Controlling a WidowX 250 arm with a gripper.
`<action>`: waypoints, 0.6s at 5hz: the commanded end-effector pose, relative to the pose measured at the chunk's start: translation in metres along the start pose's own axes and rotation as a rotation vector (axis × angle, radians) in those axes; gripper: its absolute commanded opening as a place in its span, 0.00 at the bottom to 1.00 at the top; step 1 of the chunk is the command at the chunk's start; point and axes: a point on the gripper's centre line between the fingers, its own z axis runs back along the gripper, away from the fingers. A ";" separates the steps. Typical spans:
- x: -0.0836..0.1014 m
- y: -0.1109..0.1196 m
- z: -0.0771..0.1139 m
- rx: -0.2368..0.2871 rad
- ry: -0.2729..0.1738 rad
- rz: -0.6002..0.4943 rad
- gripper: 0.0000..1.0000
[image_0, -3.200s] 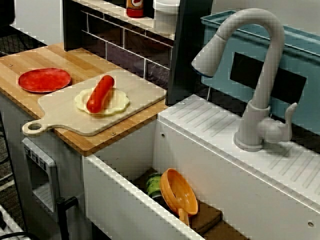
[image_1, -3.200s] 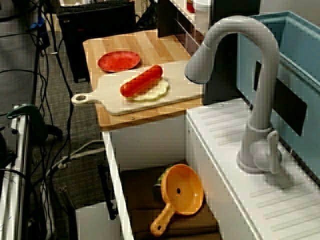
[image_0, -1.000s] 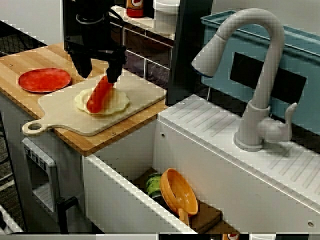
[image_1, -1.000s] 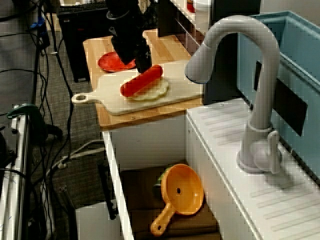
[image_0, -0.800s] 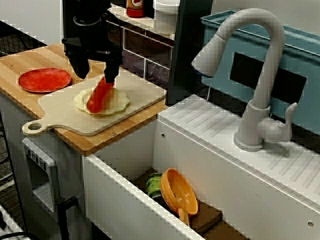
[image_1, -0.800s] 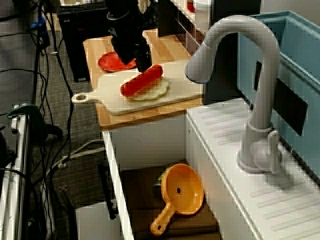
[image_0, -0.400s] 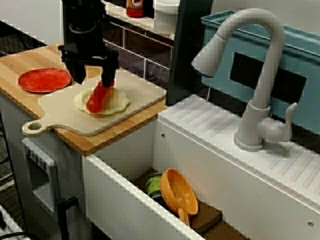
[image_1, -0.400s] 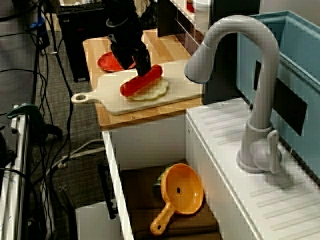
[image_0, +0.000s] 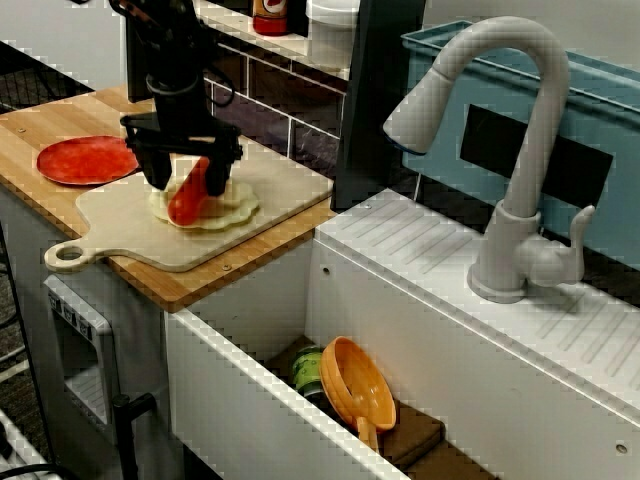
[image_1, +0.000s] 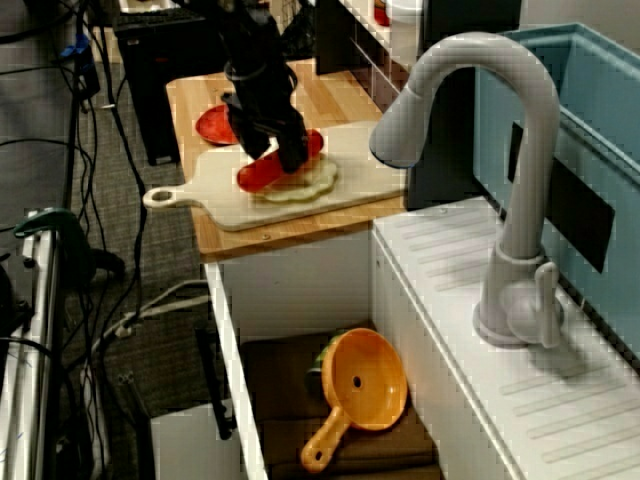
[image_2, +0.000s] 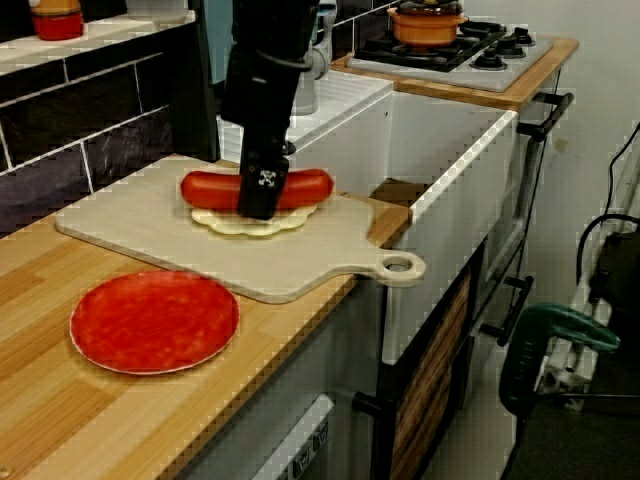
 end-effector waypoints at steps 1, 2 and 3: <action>0.018 -0.003 0.010 -0.011 -0.052 0.032 0.73; 0.019 -0.001 0.016 -0.015 -0.045 0.045 0.00; 0.021 0.001 0.027 -0.016 -0.027 0.057 0.00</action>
